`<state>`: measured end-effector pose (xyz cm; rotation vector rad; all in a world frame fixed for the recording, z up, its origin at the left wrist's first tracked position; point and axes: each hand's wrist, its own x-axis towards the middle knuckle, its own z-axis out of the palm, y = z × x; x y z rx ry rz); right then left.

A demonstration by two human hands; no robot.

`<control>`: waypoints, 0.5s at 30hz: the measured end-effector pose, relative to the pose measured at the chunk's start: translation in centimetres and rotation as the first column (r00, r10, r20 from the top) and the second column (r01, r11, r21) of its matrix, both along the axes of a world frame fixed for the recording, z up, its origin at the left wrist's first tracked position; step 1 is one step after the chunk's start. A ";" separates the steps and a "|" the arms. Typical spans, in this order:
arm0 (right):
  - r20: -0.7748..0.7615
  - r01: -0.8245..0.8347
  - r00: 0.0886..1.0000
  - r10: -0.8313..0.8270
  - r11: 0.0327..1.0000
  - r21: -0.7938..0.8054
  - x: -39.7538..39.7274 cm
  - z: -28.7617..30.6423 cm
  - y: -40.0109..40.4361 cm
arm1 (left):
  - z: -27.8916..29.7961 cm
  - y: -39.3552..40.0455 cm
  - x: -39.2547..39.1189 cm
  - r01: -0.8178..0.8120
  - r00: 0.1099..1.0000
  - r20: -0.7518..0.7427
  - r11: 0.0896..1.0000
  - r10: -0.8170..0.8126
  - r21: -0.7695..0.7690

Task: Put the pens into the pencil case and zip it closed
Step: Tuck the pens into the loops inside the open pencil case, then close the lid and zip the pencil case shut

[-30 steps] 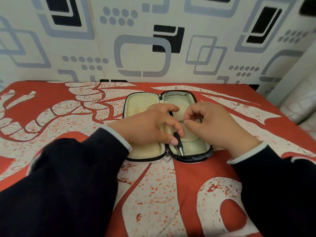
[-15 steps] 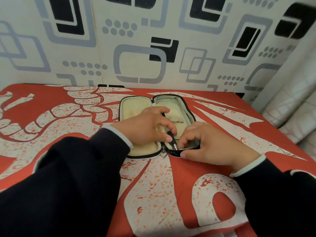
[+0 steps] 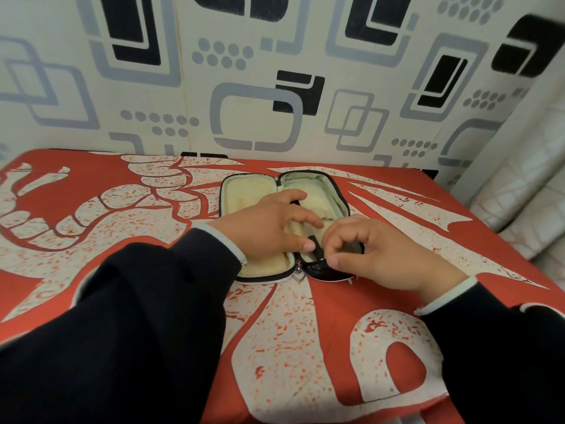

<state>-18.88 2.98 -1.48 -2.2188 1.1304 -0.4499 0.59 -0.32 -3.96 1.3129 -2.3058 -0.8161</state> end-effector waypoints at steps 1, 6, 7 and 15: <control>0.050 0.049 0.998 -0.048 0.999 -0.010 0.0 -0.2 -0.1 | 0.1 -0.1 0.2 -0.017 1.000 -0.020 1.000 0.017 -0.005; 0.231 0.449 0.882 -0.411 0.881 -0.146 0.1 -1.1 -1.6 | 0.7 -1.0 1.5 -0.303 0.951 -0.103 0.940 0.290 -0.153; 0.242 0.506 0.851 -0.465 0.851 -0.144 0.1 -1.1 -1.9 | 0.7 -1.2 1.9 -0.395 0.919 -0.083 0.900 0.386 -0.185; 0.177 0.646 0.744 -0.644 0.761 0.054 -0.1 -2.5 -3.3 | 0.3 -2.4 4.4 -0.695 0.711 -0.027 0.709 0.702 0.119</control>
